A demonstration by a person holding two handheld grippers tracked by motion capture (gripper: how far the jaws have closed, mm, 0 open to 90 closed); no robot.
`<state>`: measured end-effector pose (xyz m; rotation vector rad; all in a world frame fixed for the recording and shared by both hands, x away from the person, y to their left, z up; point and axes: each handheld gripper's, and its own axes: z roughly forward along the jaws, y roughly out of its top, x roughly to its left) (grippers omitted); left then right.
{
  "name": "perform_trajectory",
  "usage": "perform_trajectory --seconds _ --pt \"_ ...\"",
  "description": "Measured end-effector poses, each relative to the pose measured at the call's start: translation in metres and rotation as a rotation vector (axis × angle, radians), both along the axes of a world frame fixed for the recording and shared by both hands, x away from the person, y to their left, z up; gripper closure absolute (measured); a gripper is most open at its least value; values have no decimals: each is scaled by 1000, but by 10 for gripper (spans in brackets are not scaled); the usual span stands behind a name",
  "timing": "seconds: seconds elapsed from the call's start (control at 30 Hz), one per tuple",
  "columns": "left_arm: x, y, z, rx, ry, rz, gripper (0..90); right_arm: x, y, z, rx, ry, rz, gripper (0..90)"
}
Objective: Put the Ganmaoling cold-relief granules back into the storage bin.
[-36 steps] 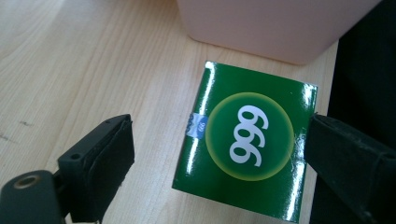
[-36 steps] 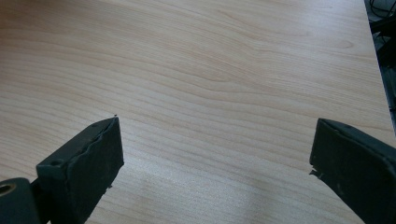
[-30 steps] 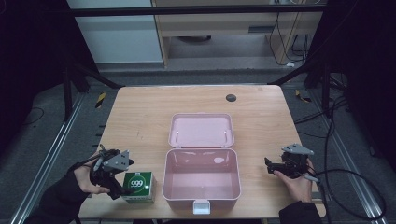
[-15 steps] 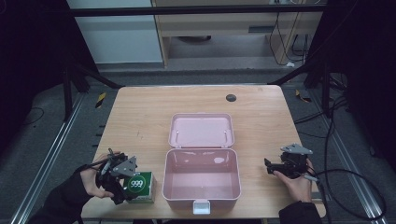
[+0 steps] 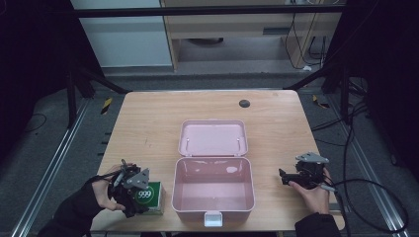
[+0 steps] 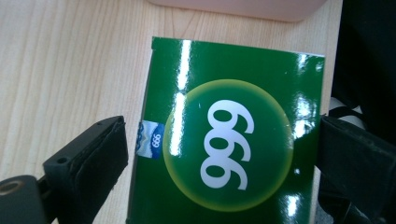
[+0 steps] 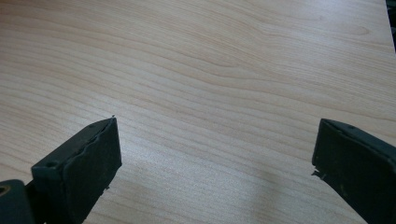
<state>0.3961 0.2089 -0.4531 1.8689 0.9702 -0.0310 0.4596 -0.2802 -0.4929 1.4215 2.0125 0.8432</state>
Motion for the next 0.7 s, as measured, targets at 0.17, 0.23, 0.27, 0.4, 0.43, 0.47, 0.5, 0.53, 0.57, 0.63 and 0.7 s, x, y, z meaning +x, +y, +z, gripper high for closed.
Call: perform_trajectory --seconds 0.17,0.23,0.27,0.4,0.43,0.47,0.5,0.53,0.57,0.63,0.7 --pt "-1 -3 -7 -13 14 12 42 0 1 0 -3 4 -3 16" --pt "-1 -4 -11 -11 20 18 46 0 0 -1 -9 6 0 16" --pt "-1 -4 -12 -11 24 21 46 0 0 -1 -9 6 0 16" --pt "1 -4 -18 -1 34 27 59 1 1 -1 -13 11 3 16" --pt "1 -4 -18 1 38 31 64 1 1 -1 -14 10 3 16" --pt "1 -4 -19 -4 42 29 71 1 1 -1 -15 11 2 16" --pt "1 -4 -19 -1 44 27 78 1 1 -1 -15 11 3 16" --pt "1 -3 -19 7 47 19 84 1 1 -1 -18 13 3 16" --pt "1 -3 -19 7 47 19 87 1 1 -2 -20 14 3 16" --pt "1 -3 -19 2 46 17 91 1 1 -2 -18 15 3 16" --pt "1 -3 -18 3 49 21 105 1 1 -2 -21 15 4 16"
